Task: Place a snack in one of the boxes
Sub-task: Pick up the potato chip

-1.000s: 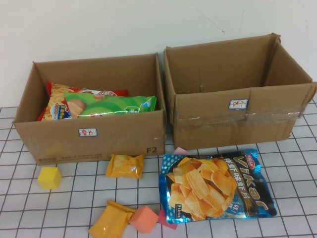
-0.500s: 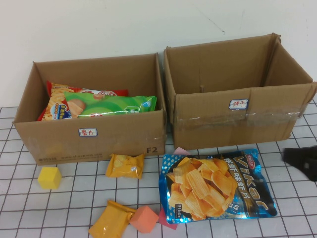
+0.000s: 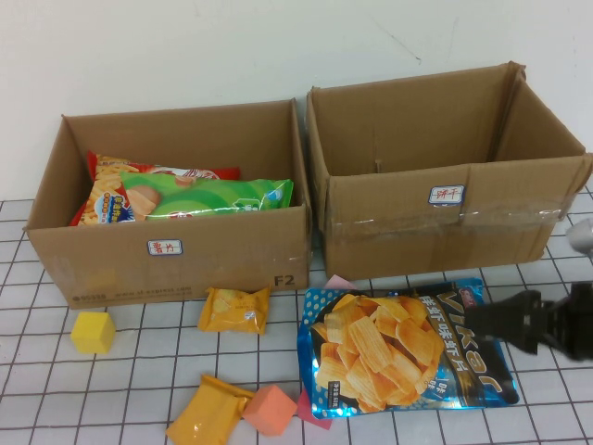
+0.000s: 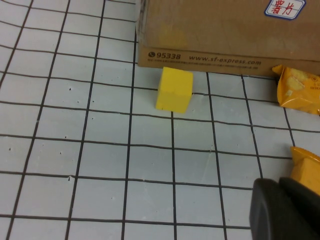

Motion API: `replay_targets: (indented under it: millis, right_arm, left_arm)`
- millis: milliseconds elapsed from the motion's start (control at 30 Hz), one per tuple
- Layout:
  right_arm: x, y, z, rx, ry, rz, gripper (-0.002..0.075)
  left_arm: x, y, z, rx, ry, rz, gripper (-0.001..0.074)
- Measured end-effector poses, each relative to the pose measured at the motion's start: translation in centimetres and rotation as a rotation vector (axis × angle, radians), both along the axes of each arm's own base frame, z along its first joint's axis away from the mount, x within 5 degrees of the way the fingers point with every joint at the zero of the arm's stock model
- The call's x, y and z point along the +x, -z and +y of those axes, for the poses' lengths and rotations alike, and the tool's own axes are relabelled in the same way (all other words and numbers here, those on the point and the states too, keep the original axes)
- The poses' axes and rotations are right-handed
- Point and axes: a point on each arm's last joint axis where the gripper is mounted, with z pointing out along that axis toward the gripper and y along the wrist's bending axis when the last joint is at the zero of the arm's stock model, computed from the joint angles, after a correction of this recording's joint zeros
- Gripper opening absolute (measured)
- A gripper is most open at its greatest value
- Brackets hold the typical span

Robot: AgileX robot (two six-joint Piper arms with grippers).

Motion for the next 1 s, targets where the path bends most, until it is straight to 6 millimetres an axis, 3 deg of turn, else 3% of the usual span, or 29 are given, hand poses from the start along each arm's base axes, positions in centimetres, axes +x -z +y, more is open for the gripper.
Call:
replay_targets:
  millis: [267, 433, 700, 1000]
  right_arm:
    - [4.3, -1.7, -0.6, -0.139, -0.021, -0.194, 0.065]
    - [7.1, -1.2, -0.5, -0.157, -0.047, -0.196, 0.065]
    - [7.2, 0.8, -0.9, -0.305, -0.18, -0.144, 0.0648]
    - [7.9, 3.8, -2.2, -0.178, -0.179, -0.019, 0.0603]
  left_arm:
    - [0.0, 0.0, 0.0, 0.001, 0.001, 0.0, -0.0001]
    - [0.0, 0.0, 0.0, 0.001, 0.001, 0.0, -0.0001]
    - [0.0, 0.0, 0.0, 0.001, 0.0, -0.002, -0.0001]
    - [0.0, 0.0, 0.0, 0.001, 0.0, -0.005, -0.0001]
